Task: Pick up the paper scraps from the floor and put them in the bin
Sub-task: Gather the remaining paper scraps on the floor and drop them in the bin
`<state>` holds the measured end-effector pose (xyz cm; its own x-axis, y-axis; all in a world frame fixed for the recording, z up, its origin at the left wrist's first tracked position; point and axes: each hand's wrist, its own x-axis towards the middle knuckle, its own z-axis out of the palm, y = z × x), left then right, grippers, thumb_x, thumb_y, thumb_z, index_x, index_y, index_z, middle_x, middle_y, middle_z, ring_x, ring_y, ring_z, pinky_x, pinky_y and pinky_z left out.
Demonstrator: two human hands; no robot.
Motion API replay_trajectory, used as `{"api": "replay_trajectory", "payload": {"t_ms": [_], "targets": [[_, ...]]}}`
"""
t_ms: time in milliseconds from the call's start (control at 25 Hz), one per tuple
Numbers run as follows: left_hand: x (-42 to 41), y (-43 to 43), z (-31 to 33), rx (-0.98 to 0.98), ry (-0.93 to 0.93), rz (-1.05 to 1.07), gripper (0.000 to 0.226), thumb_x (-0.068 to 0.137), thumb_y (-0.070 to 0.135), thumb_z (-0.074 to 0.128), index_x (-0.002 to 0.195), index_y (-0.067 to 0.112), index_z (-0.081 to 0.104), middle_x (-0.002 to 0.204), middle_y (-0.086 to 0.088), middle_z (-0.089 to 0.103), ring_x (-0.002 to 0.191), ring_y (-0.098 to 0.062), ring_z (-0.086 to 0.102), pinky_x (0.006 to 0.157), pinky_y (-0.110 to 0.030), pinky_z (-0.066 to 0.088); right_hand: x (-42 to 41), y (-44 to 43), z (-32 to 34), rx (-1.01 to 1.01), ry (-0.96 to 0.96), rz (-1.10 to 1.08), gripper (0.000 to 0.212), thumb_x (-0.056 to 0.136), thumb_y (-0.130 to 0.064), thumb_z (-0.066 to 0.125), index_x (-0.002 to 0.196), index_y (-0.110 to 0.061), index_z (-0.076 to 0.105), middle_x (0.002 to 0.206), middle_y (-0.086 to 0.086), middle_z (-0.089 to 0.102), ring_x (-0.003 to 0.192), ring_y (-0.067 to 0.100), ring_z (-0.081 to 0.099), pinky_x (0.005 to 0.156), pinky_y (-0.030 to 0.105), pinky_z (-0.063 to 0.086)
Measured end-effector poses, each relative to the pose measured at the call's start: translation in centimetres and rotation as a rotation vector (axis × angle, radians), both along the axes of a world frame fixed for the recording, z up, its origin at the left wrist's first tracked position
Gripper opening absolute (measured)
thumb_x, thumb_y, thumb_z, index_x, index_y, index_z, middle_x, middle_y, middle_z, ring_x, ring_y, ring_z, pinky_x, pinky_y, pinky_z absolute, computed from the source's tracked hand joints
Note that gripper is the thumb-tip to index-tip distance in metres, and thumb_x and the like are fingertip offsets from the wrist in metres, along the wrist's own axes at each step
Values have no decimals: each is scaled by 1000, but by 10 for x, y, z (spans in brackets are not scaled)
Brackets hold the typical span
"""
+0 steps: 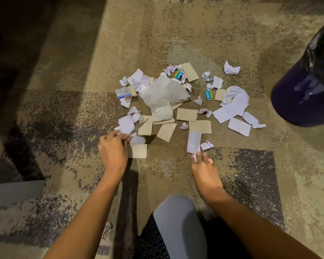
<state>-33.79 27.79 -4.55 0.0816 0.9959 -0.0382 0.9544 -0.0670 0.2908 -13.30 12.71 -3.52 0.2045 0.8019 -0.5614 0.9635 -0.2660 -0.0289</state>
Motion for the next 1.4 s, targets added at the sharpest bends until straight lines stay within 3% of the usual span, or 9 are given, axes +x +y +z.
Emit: {"api": "replay_trajectory", "payload": {"t_ms": [120,200,320,520,800,1000,1120,1240,1400], "targets": [[3,20,-9,-144,-62,-39,23,85,32,66,97,15,75,147,-13,35,134,-35,27,107,-49,28,1,3,5,-28,-20,34,55,90,9,46,142,-2,31,151,22,22,141,41,18,104,41,39],[3,35,-15,-230,-137,-143,27,83,32,68,100,12,74,146,-16,37,133,-38,32,109,-48,31,1,5,7,-45,-27,45,55,90,9,46,142,-2,31,151,23,21,141,41,18,105,41,38],[-1,50,-20,-275,-146,-194,37,80,36,70,104,8,73,122,-13,56,110,-36,52,92,-42,45,0,6,8,-53,-39,66,56,90,7,48,143,0,30,151,24,21,141,42,17,108,42,35],[-3,45,-7,-264,-272,187,36,88,24,65,107,-7,62,102,-19,65,82,-27,56,64,-30,39,-2,6,10,-27,-67,92,55,92,5,48,143,3,28,149,25,23,140,42,17,110,43,32],[-17,19,19,-293,-449,470,36,87,29,66,101,-4,68,92,-13,68,81,-25,58,62,-30,39,-1,3,0,33,-42,58,52,92,7,43,142,-1,32,149,23,26,139,42,24,104,42,41],[-5,-4,58,-268,-473,403,38,85,36,67,89,-2,68,82,-17,67,74,-27,59,54,-30,39,28,-3,5,297,163,-381,51,83,12,54,123,-18,63,104,12,70,88,25,68,74,35,56],[21,-16,80,-299,-515,291,32,85,36,67,77,5,69,75,-16,67,74,-30,62,59,-36,40,53,-17,29,534,329,-726,44,80,15,58,114,-11,69,97,17,72,69,15,67,71,28,57],[72,-24,104,-329,-567,108,31,83,37,67,79,7,74,76,-15,72,73,-25,65,59,-33,43,70,-28,68,761,353,-853,40,80,10,64,114,-11,69,86,10,73,51,-9,48,61,-1,40],[186,-34,165,-373,-625,-322,29,82,35,69,74,8,74,60,-3,67,54,-1,59,44,-17,36,117,-20,131,1207,224,-922,39,76,3,70,109,-18,73,64,1,59,51,-8,46,58,3,35]]}}
